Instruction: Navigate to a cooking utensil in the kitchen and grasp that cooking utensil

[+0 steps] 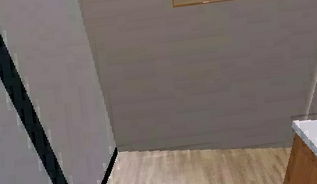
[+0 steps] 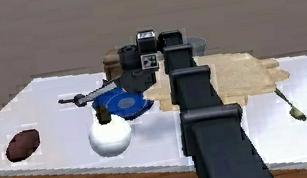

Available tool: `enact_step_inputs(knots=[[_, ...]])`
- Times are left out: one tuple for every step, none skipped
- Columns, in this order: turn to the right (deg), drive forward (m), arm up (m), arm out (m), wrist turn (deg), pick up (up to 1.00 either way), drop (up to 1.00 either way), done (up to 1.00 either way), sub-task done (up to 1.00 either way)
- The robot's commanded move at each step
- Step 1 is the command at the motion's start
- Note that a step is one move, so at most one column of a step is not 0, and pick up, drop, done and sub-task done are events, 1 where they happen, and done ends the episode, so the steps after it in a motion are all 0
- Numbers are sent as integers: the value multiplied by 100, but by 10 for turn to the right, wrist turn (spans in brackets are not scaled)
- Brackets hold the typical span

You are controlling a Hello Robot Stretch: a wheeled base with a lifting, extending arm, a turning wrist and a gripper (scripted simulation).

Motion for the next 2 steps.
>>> enact_step_inputs(knots=[[0, 0, 0, 0, 270, 0, 0, 0, 0], [0, 0, -12, 0, 0, 0, 0, 0, 0]])
